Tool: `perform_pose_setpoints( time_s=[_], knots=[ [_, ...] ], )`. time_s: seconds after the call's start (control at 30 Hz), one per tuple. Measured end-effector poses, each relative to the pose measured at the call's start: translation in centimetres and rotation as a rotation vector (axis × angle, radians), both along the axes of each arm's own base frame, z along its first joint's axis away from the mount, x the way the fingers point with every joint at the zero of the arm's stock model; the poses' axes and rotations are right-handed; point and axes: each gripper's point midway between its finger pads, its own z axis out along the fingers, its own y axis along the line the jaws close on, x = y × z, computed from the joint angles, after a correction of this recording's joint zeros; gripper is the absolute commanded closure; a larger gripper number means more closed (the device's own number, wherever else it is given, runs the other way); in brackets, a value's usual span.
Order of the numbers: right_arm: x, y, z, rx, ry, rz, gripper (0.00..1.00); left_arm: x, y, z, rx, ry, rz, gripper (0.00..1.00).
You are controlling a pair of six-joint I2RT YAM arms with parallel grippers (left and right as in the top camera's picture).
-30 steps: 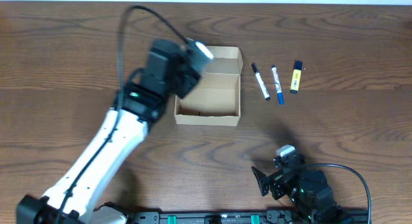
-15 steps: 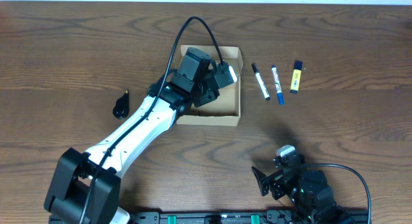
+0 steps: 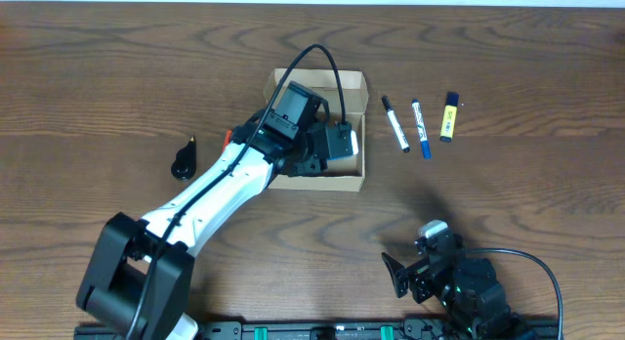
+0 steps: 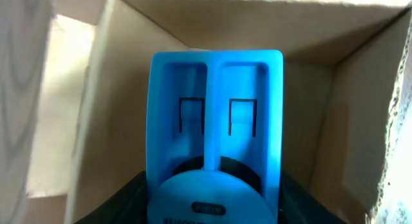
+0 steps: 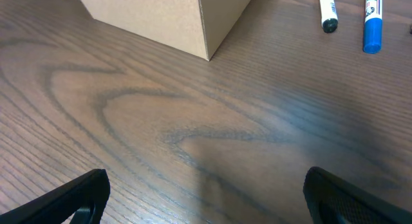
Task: Pack container
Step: 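Lift the blue holder with the left gripper and carry it over the box, then lower the blue holder into the box and open the left gripper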
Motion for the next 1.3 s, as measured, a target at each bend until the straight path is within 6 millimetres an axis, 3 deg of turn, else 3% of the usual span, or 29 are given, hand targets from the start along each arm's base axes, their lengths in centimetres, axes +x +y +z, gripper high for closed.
perform_pose_setpoints(
  time_s=[0.23,0.6,1.0,1.3],
  knots=[
    [0.0,0.0,0.0,0.000,0.000,0.000,0.01,-0.4,0.1,-1.6,0.037,0.028,-0.039,0.61],
    [0.0,0.0,0.0,0.000,0.000,0.000,0.01,-0.6,0.7,-2.1,0.077,0.029,-0.060,0.60],
    [0.0,0.0,0.0,0.000,0.000,0.000,0.01,-0.7,0.9,-2.3,0.092,0.029,-0.068,0.43],
    [0.0,0.0,0.0,0.000,0.000,0.000,0.01,-0.7,0.9,-2.3,0.092,0.028,-0.069,0.36]
  ],
)
